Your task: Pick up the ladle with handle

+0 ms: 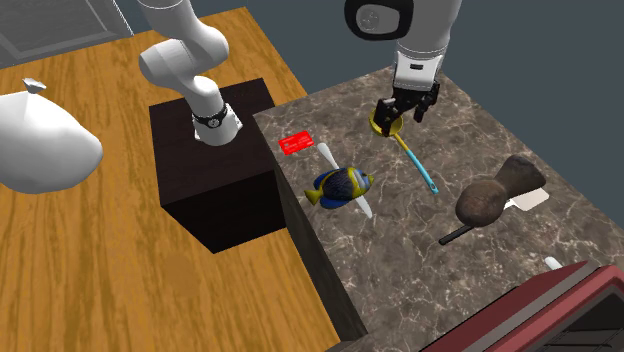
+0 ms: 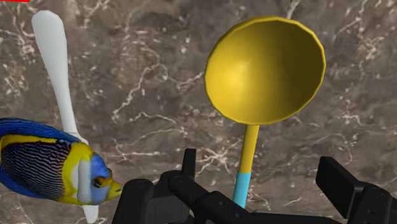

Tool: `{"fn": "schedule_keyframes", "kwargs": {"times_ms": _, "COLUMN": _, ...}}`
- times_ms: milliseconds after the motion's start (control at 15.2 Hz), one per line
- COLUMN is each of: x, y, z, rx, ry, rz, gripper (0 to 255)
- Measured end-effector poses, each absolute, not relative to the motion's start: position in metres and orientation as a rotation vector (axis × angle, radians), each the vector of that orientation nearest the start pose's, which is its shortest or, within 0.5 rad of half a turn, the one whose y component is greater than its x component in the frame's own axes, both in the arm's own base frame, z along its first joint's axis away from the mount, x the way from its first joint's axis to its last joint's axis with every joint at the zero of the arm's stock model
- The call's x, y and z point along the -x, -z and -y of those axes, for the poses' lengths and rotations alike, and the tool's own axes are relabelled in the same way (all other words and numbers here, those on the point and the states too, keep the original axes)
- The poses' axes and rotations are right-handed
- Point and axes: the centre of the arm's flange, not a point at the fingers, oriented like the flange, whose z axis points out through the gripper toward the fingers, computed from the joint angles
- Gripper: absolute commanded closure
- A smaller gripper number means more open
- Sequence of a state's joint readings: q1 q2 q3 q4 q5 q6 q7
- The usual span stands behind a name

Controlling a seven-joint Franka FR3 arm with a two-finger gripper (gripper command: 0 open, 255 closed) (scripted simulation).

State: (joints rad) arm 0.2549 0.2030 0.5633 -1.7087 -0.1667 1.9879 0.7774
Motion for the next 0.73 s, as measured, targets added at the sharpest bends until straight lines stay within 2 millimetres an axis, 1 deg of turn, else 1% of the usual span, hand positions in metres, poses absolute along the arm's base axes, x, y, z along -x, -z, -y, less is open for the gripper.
{"fn": "schedule_keyframes", "kwargs": {"times_ms": 132, "x": -0.453, "y": -0.482, "z": -0.438, "rx": 3.090, "ry": 0.171, "rz": 0.132, "gripper": 0}}
{"fn": "schedule_keyframes", "kwargs": {"times_ms": 462, "x": -0.454, "y": -0.457, "z": -0.439, "rx": 3.090, "ry": 0.170, "rz": 0.132, "gripper": 0}}
{"fn": "schedule_keyframes", "kwargs": {"times_ms": 528, "x": -0.454, "y": -0.455, "z": -0.439, "rx": 3.090, "ry": 0.170, "rz": 0.132, "gripper": 255}}
{"fn": "schedule_keyframes", "kwargs": {"times_ms": 726, "x": -0.453, "y": -0.453, "z": -0.439, "rx": 3.089, "ry": 0.171, "rz": 0.132, "gripper": 255}}
